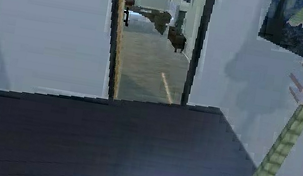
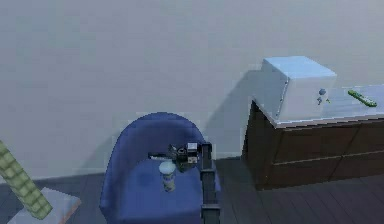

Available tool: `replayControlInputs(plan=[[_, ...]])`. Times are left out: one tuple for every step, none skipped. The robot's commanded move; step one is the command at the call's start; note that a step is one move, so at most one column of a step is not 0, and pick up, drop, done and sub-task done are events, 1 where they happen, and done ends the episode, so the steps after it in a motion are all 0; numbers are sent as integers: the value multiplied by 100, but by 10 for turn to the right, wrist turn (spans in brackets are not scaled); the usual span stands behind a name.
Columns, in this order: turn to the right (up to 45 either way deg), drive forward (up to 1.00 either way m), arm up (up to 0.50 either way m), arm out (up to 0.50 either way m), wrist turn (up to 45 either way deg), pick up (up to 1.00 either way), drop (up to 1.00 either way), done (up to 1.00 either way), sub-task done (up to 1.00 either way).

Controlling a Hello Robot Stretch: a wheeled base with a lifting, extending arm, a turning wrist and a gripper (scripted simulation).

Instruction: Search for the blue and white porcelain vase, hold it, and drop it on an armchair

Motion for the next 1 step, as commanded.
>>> replayControlInputs(plan=[[0,0,0,0,0,0,0,100,0]])
